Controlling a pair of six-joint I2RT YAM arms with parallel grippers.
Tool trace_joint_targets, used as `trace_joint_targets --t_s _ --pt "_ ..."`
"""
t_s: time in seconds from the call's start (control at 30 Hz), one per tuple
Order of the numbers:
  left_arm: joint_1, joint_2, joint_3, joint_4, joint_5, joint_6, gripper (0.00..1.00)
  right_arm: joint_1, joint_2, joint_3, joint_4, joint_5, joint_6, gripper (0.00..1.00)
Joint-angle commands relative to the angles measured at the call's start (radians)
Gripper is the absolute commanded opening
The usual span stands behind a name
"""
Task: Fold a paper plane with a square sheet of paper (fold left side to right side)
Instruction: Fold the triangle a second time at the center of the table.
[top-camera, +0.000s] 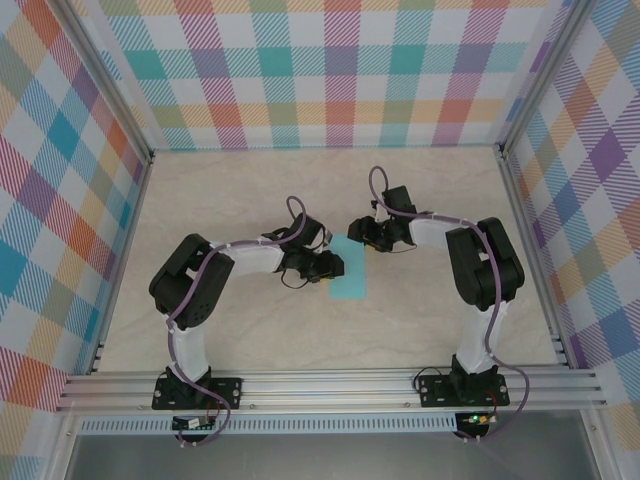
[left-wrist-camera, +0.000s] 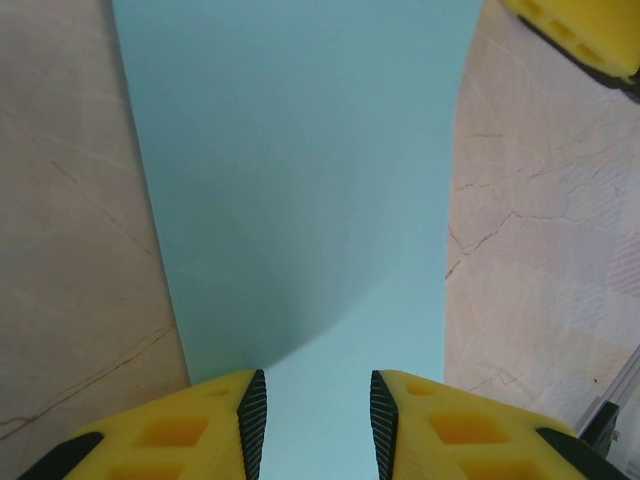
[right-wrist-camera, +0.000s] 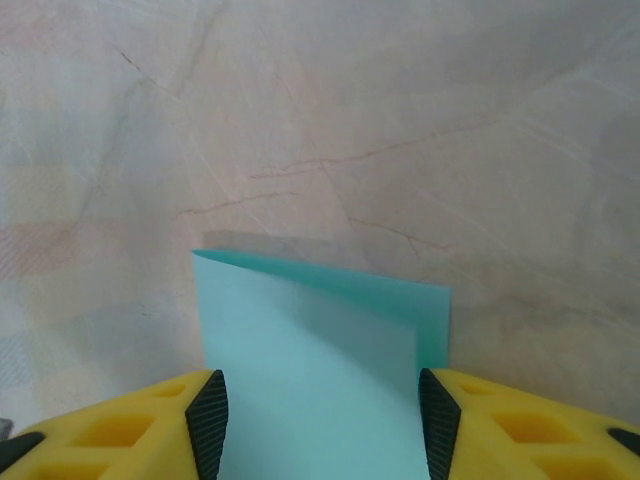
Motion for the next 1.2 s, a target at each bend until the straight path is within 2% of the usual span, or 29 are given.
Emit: trace_joint_targets --t_s 0.0,0.07,0.17,0.37,0.53,0.67,0.87,1.17 --pt "-0.017 -0.040 0.004 0.002 -0.006 -0.004 0.37 -0.002 -0.019 -0.021 0.009 -0.028 -0.019 0.54" --pt "-0.017 -0.069 -0.003 0.013 0.002 0.010 0.44 -0.002 -0.025 -0.032 0.007 -0.031 -0.021 0.53" --pt "-0.017 -0.135 -0.021 0.003 -0.012 0.066 0.48 -0.002 -0.043 -0.054 0.016 -0.034 -0.019 0.48" --pt "-0.024 -0.283 -0.097 -0.005 -0.071 0.216 0.60 -0.002 -0.083 -0.063 0.010 -0.059 -0.018 0.36" --pt "-0.083 -0.393 -0.125 -0.076 -0.194 0.346 0.63 -0.002 -0.094 -0.001 -0.074 -0.087 -0.008 0.23" --pt "-0.155 -0.451 -0.131 -0.121 -0.296 0.422 0.73 -0.002 -0.091 0.055 -0.179 -0.090 -0.005 0.17" --pt "-0.265 -0.439 -0.133 -0.128 -0.417 0.459 0.77 -0.002 -0.081 0.098 -0.270 -0.098 0.003 0.13" --pt "-0.382 -0.290 -0.019 -0.167 -0.543 0.491 0.75 -0.003 -0.058 0.117 -0.284 -0.121 0.004 0.09"
